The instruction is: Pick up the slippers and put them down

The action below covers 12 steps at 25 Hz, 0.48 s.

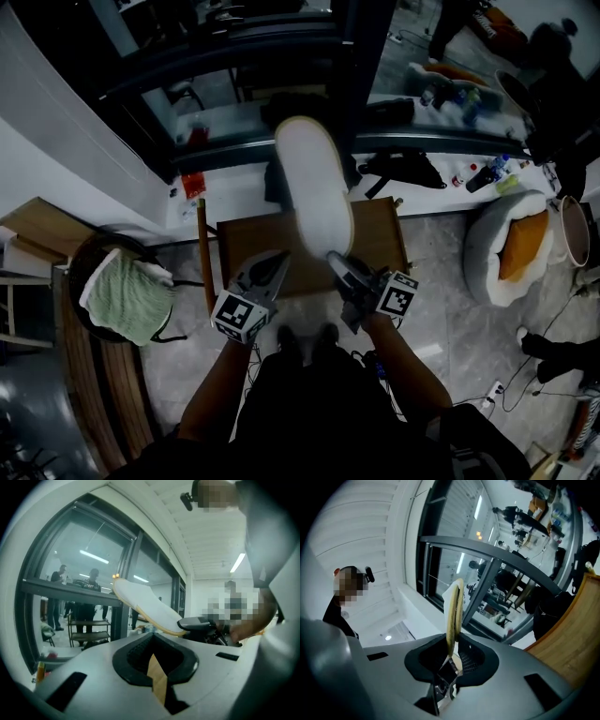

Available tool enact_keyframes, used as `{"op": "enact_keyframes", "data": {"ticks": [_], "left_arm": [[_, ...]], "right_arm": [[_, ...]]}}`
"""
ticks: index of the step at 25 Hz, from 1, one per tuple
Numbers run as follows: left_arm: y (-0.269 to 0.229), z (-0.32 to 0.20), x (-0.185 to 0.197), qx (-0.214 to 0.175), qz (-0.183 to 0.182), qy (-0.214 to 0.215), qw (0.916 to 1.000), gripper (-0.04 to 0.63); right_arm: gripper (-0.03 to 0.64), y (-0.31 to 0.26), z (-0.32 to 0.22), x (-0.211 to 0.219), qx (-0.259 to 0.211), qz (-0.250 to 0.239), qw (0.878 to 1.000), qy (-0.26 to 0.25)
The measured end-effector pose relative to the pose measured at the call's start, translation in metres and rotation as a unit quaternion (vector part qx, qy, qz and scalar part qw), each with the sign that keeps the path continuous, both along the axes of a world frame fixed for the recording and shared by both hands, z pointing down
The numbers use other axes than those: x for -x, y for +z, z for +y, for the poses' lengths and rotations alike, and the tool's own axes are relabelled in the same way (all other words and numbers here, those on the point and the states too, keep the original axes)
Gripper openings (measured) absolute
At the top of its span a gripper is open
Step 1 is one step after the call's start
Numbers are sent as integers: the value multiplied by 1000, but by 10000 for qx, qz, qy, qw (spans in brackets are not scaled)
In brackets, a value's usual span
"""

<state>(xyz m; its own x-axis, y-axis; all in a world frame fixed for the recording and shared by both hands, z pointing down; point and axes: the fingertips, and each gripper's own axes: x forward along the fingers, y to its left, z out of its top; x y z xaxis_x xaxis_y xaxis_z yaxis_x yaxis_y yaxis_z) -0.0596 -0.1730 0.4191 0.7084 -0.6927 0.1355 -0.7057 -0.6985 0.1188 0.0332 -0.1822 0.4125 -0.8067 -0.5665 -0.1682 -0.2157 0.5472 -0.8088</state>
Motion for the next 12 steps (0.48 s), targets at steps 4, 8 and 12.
{"op": "enact_keyframes", "data": {"ticks": [4, 8, 12], "left_arm": [[12, 1, -1, 144, 22, -17, 9999, 6], [28, 5, -6, 297, 29, -18, 9996, 6], [47, 8, -8, 453, 50, -32, 9990, 6]], "right_arm": [[71, 20, 3, -1, 237, 0, 9997, -18], [71, 42, 7, -2, 468, -23, 9989, -22], [71, 64, 12, -2, 696, -80, 9975, 0]]}}
